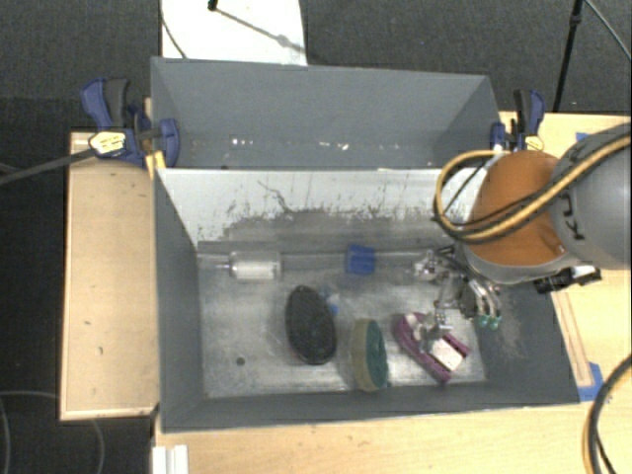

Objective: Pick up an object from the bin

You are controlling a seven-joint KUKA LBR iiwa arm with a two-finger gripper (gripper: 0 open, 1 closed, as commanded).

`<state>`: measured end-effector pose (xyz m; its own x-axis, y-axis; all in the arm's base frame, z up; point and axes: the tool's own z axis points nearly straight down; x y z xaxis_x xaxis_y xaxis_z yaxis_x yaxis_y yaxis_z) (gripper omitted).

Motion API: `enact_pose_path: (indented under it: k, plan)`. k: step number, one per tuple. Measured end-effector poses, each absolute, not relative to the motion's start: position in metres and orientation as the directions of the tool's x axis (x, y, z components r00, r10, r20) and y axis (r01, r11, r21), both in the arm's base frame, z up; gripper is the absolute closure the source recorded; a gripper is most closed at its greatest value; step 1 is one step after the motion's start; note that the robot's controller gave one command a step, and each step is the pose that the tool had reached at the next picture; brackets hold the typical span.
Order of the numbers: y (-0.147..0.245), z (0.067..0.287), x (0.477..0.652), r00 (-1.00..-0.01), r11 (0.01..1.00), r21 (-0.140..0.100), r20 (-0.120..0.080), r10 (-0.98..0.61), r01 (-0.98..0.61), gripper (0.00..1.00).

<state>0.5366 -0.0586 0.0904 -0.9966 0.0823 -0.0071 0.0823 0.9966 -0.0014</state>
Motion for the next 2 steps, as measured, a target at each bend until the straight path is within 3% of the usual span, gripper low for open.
enact_pose_path:
  k: [1,2]
  plan:
    - [-0.057,0.088,0.534,-0.997,0.997,0.001,0.007,0.075,0.075,1.00]
    - [-0.046,0.201,0.540,-0.995,0.995,0.001,-0.011,0.097,0.097,1.00]
